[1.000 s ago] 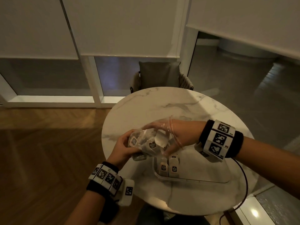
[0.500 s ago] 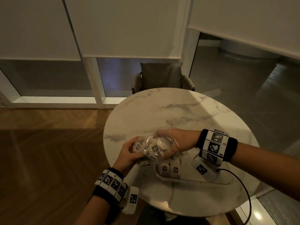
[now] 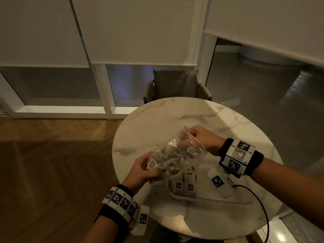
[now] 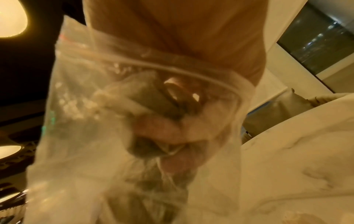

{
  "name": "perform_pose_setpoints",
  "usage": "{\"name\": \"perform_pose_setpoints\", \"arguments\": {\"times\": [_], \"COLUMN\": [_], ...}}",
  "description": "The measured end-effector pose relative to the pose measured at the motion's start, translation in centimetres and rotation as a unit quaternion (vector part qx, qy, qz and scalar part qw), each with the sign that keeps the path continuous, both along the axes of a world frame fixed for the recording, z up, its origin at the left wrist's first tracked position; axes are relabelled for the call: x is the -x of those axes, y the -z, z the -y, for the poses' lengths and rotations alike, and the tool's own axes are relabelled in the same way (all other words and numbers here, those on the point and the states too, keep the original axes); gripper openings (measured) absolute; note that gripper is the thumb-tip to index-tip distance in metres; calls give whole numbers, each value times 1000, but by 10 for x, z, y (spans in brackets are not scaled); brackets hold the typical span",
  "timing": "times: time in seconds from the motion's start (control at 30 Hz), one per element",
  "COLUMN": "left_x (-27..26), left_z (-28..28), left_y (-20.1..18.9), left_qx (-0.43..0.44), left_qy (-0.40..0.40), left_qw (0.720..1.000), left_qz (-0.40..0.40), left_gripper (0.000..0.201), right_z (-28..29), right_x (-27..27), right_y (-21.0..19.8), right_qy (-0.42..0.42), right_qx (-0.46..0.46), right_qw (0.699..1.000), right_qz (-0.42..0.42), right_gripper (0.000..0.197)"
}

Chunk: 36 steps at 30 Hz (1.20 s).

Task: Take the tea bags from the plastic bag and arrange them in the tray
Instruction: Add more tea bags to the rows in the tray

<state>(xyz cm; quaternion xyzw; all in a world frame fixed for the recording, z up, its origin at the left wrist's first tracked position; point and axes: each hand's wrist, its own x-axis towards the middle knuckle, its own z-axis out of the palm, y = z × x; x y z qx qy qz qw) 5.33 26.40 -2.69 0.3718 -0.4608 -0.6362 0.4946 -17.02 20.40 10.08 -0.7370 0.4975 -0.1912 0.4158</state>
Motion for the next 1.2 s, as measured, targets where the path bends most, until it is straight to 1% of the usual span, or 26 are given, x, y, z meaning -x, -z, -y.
{"name": "perform_pose_setpoints", "arguments": {"times": [0.13,0.2,0.27,0.33,0.43,0.5,0.6,0.7,0.77,0.83,0.87,0.97,1.0,1.07,1.1,1.13,1.17,1.2], "left_x": [3,2,1,-1,-6,-6,-6,-12,-19,-25,-27,-29,-29,-30,-32,-35,-37,-37], "left_z": [0,-1,-1,0,2,1,1,2,4,10,15,35,42,57,62,66,68,69], "left_y": [4,5,7,8,10,10,12,16,15,13,12,14,16,26,30,34,41,45], "left_qx": [-11,-11,-8,-5,-2,6,5,2,-14,-30,-33,-12,-8,-18,-27,-32,-31,-24], "left_qy": [-2,-7,-8,-8,-6,5,14,1,-53,-129,-159,-215,-214,-187,-171,-159,-153,-156], "left_qw": [1000,1000,1000,1000,1000,1000,1000,1000,998,989,983,968,964,953,938,914,892,878], "left_qz": [4,9,11,12,13,16,15,18,32,67,84,132,160,238,302,371,425,452], "left_gripper": [69,71,73,74,76,75,72,73,75,78,75,47,43,50,57,62,68,73], "right_z": [1,1,1,1,1,2,3,2,0,-3,-6,-10,-11,-13,-14,-16,-18,-20], "right_x": [4,7,11,16,23,30,40,51,59,67,70,75,77,78,78,78,78,79], "right_y": [-8,-15,-21,-26,-29,-27,-25,-22,-21,-18,-15,-2,2,8,10,12,15,18], "right_qy": [74,84,91,111,136,156,195,217,241,252,255,263,265,269,273,276,279,283], "right_qx": [-45,-68,-73,-77,-98,-150,-253,-278,-278,-286,-293,-308,-308,-308,-309,-309,-307,-304], "right_qw": [996,994,993,991,982,963,906,871,857,847,843,840,840,837,834,832,832,834], "right_qz": [11,2,4,24,86,161,277,341,362,371,372,362,361,364,367,369,368,362], "right_gripper": [17,9,5,3,3,7,9,15,17,13,11,24,25,20,15,11,11,13]}}
